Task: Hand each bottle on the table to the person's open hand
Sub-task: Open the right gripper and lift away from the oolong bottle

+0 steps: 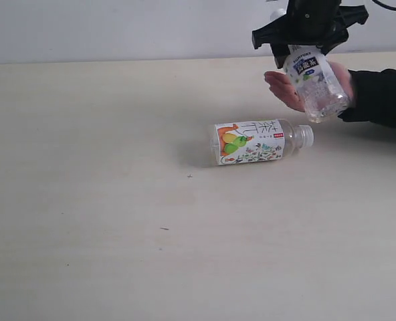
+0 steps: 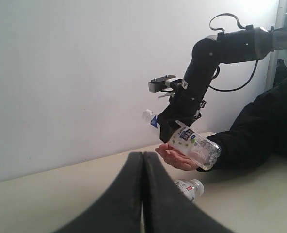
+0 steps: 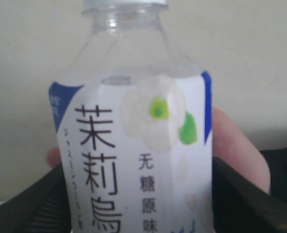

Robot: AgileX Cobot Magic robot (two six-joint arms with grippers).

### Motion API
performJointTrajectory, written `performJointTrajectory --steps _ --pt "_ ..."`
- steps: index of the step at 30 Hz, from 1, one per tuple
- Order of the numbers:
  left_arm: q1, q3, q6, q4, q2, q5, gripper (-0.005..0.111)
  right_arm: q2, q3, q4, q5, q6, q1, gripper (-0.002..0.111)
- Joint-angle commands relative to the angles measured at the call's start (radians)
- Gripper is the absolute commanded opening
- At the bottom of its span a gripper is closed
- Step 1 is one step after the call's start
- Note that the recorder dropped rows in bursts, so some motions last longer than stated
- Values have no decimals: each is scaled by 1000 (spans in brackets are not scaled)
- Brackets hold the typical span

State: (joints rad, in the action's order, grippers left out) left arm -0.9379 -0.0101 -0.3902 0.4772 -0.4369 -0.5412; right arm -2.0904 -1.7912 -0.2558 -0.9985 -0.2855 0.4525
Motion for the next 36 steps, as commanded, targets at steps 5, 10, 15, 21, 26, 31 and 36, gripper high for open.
performJointTrajectory --steps 5,10,15,21,26,31,36 --pt "2 3 1 5 7 -11 0 -24 -11 -16 78 -33 -45 0" --pt "2 3 1 5 7 -11 0 -37 -11 -12 107 -33 -45 0" --pt "2 3 1 5 7 -11 0 -38 -11 -12 118 -41 -45 0" --pt "2 3 1 5 7 -11 0 -38 -11 -12 123 -41 -45 15" --pt "2 3 1 5 7 -11 0 -38 -11 -12 140 -41 -45 48" --pt "2 3 1 5 7 -11 0 -38 -11 -12 167 -41 -45 83" --pt "2 3 1 5 7 -11 0 -38 -11 -12 167 -31 -45 96"
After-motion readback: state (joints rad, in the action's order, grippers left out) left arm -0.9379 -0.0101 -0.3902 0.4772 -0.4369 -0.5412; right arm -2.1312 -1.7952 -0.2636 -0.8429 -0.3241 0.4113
